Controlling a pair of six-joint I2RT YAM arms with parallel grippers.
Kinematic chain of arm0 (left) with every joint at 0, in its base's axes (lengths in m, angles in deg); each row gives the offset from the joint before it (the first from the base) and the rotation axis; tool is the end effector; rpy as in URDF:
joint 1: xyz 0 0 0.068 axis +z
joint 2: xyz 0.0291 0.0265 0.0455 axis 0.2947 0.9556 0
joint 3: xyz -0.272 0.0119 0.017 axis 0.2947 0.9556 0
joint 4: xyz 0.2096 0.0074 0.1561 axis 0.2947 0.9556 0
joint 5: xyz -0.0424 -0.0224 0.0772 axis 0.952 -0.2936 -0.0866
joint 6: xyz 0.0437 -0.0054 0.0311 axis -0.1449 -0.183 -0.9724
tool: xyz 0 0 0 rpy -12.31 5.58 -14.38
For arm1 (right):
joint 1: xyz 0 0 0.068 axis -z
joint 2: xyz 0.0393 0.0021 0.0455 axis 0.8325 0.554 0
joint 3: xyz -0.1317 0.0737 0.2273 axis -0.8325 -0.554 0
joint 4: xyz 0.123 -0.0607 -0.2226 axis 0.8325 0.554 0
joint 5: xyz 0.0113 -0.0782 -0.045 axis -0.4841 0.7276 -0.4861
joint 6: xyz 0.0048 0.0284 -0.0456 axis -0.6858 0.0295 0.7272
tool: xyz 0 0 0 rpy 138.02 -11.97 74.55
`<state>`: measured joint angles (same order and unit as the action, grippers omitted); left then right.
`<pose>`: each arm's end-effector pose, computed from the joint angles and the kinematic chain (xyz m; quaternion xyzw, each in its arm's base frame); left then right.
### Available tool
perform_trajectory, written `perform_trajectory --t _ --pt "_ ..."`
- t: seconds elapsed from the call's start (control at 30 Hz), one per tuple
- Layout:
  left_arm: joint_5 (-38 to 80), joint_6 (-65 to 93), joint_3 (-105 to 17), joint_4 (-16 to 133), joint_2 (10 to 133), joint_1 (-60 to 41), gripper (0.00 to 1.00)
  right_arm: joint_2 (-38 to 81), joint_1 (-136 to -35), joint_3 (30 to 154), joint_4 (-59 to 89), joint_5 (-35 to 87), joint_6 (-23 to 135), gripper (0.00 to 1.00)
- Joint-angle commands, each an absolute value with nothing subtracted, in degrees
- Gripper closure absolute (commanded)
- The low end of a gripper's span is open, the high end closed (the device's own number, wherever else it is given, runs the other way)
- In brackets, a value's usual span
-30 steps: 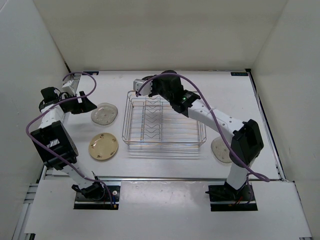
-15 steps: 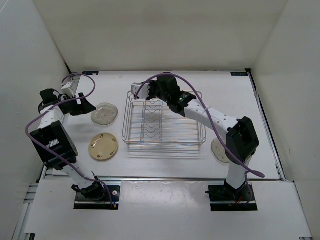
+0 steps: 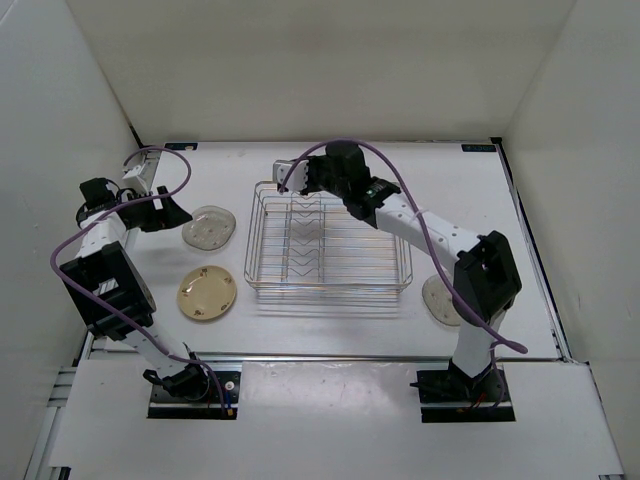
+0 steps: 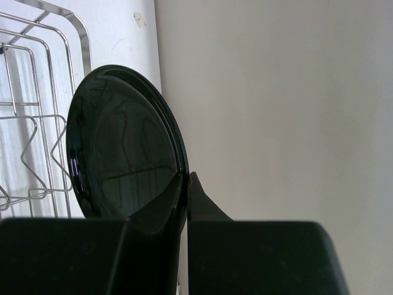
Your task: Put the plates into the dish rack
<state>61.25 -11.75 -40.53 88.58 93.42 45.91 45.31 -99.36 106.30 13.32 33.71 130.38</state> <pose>0.3201 0.1453 0.2304 0.0103 0.8803 -0.2696 0.3901 0.3263 0.3042 0.3395 -0.6449 0.4458 -0.1329 0.6064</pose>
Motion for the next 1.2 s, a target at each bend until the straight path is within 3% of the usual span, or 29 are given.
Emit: perform_trajectory --t 0.0,1.17 --pt "63.19 -12.65 -40.2 88.59 92.63 46.23 0.08 44.65 -98.11 105.32 8.8 30.35 130.44 1.0" --pt "64.77 -13.71 -40.2 89.12 94.21 47.28 0.08 49.56 -97.58 105.31 8.01 27.35 127.19 1.0"
